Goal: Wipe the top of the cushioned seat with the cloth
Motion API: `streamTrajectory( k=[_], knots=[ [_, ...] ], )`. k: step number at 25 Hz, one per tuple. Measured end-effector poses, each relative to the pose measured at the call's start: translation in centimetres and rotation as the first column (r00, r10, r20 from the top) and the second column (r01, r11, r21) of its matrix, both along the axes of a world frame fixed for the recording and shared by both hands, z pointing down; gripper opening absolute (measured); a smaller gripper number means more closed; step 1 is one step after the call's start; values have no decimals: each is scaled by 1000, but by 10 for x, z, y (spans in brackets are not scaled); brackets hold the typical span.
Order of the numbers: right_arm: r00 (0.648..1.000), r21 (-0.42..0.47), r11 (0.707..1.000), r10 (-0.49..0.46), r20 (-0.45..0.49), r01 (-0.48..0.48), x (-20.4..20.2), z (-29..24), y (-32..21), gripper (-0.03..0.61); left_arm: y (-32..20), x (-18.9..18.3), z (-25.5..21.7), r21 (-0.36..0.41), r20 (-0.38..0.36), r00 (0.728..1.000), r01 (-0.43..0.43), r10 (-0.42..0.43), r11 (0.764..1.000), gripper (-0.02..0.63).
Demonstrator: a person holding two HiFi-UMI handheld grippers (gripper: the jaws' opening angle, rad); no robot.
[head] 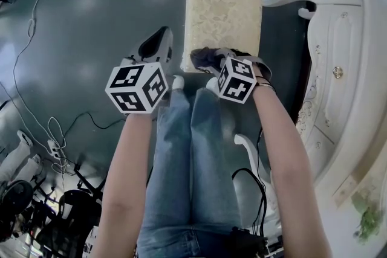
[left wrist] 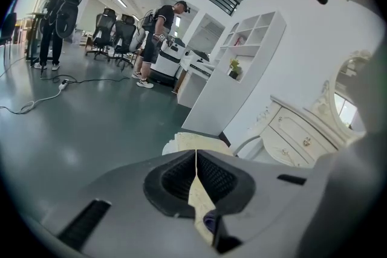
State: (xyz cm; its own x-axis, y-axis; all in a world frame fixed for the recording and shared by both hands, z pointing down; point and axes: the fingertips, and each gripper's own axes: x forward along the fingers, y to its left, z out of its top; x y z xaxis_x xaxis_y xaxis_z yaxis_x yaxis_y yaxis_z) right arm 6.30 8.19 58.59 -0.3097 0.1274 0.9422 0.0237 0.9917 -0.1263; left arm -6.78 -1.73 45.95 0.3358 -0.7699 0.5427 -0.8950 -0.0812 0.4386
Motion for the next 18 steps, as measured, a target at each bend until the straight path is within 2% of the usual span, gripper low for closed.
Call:
streamTrajectory(
  k=[7,18],
  knots=[
    [999,-38,999,-35,-20,34,2,1,26,37,-1,1,2,-4,-3,1000,-7,7,1000,5],
    [999,-90,996,-8,-41,4,3,12,56,37,-3,-6,5,-9,1,1000,-10,10,1000,5]
  ],
)
